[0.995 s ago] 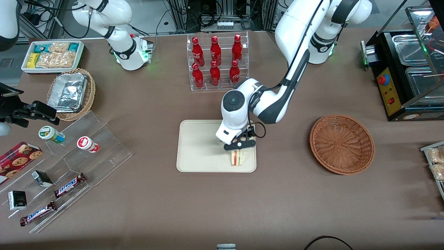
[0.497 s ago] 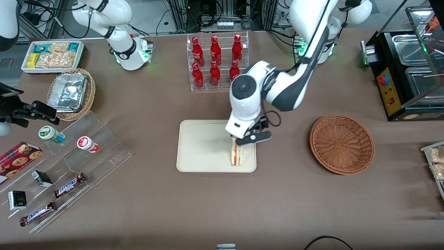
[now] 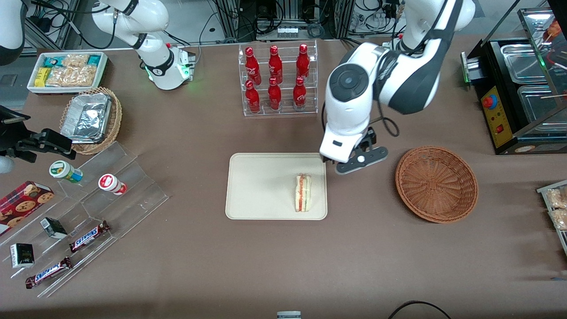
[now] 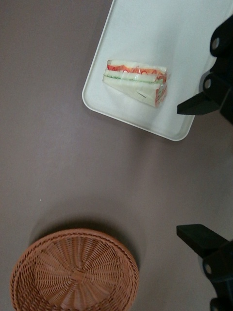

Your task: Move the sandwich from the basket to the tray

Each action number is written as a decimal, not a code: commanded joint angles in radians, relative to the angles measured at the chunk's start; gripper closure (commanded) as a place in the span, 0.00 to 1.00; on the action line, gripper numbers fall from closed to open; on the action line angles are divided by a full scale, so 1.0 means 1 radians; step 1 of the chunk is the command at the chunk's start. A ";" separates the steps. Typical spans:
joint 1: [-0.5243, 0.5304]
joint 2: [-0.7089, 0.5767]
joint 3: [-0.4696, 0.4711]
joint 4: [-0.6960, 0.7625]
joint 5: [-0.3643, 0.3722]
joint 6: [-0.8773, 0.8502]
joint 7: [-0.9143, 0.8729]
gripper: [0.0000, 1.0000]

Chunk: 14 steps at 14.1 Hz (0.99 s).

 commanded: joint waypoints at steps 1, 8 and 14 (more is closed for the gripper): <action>0.038 -0.115 0.002 -0.028 0.000 -0.074 0.002 0.01; 0.185 -0.316 0.002 -0.100 0.009 -0.202 0.190 0.00; 0.334 -0.456 0.042 -0.161 -0.002 -0.271 0.482 0.00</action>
